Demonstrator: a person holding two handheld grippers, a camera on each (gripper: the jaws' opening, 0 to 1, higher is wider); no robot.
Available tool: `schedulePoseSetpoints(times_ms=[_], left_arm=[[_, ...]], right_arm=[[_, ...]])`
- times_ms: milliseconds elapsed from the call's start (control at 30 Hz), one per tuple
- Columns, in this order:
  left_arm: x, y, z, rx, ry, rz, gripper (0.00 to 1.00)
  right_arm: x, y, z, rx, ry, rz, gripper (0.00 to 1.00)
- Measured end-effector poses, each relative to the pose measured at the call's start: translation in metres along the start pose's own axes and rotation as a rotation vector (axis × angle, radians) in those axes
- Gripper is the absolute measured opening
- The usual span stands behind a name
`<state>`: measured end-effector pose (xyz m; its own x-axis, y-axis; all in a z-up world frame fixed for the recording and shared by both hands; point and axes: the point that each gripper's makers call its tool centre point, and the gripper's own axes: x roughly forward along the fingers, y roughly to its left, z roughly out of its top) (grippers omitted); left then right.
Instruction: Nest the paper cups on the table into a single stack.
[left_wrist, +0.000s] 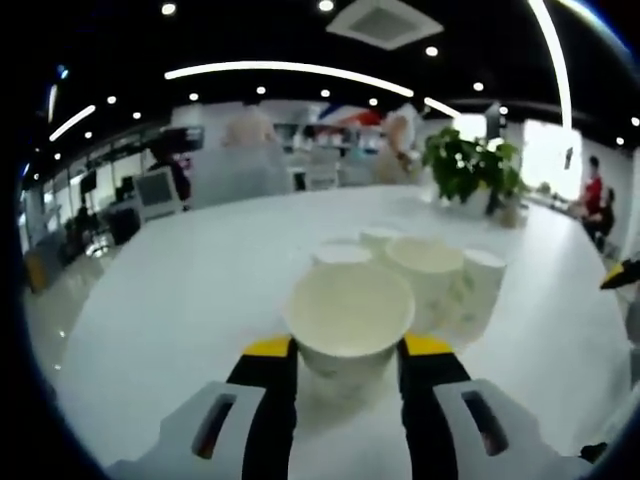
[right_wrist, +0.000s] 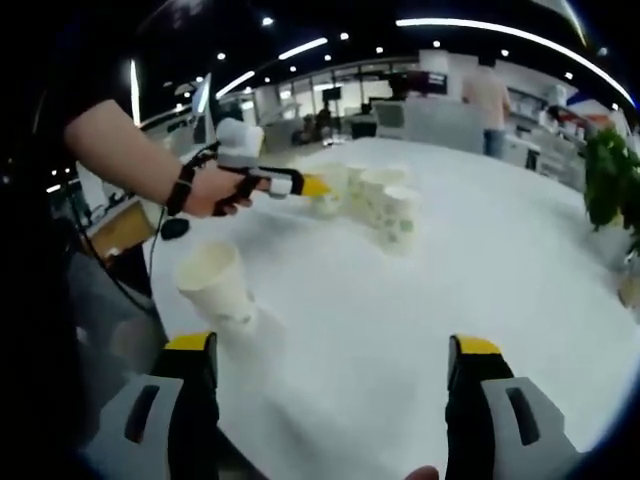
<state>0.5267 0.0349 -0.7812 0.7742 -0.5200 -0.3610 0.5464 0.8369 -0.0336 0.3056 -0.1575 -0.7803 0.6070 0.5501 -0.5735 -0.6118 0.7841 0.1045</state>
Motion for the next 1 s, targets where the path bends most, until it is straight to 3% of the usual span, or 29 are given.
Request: schedulePoseSetpoints(times_ms=[267,367,1000], left_arm=[[-0.011,-0.001,0.013,0.013,-0.008,-0.018,0.38],[-0.016,-0.006,0.021,0.06,-0.006,-0.041,0.38],[-0.046,-0.043,0.086,0.162,-0.087,-0.193,0.38]], right_arm=[[-0.004,0.004,0.012,-0.009,-0.034,-0.006,0.93],[-0.006,0.005,0.016,-0.012,-0.043,-0.009,0.93],[-0.026,0.012,0.046,-0.064,-0.102,-0.044,0.93]])
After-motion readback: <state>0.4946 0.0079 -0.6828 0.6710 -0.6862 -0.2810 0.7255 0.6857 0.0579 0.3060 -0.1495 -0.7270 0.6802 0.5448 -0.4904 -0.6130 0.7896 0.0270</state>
